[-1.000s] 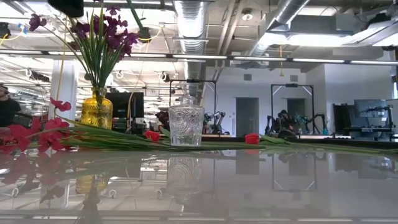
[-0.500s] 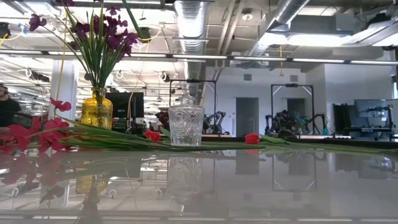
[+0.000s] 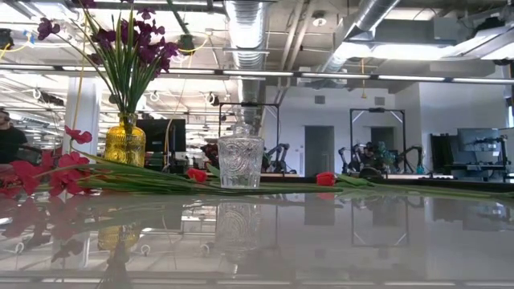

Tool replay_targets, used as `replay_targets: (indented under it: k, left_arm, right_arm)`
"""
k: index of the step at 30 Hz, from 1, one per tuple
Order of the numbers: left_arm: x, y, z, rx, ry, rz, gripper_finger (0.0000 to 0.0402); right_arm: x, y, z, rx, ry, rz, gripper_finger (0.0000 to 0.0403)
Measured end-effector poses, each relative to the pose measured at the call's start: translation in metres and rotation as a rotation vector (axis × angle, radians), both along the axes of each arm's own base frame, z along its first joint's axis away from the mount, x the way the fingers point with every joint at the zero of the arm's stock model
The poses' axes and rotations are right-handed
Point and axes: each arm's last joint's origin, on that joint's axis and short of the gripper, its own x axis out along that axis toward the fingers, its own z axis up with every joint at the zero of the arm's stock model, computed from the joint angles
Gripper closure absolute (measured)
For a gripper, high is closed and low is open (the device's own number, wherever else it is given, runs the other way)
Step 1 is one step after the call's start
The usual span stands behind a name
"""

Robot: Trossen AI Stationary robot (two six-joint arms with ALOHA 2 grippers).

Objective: Sort flowers into vase by color
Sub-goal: Put the bottom right dark red tulip into the yellow vase

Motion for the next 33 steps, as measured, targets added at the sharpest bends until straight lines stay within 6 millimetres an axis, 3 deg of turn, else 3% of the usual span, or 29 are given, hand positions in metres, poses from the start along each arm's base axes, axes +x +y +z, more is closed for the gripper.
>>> replay_targets:
  k: [10,15,22,29,33]
  left_arm:
    - [-0.038,0.028,0.025,-0.078,0.116,0.171,0.0401]
    - [-0.053,0.049,0.015,-0.073,0.249,0.312,0.0401]
    - [-0.048,0.066,0.011,0.051,0.324,0.429,0.0401]
    - [-0.043,0.073,0.05,0.219,0.407,0.571,0.0401]
    - [-0.036,0.074,0.063,0.275,0.478,0.621,0.0401]
  right_arm:
    - [-0.012,-0.01,0.015,-0.061,0.074,0.009,0.0241]
    - [-0.022,-0.022,0.025,-0.033,0.165,-0.024,0.0216]
    - [-0.022,-0.027,0.021,-0.03,0.199,-0.037,0.0212]
    - [-0.021,-0.032,0.017,-0.029,0.242,-0.053,0.0212]
    - [-0.021,-0.034,0.016,-0.03,0.244,-0.055,0.0211]
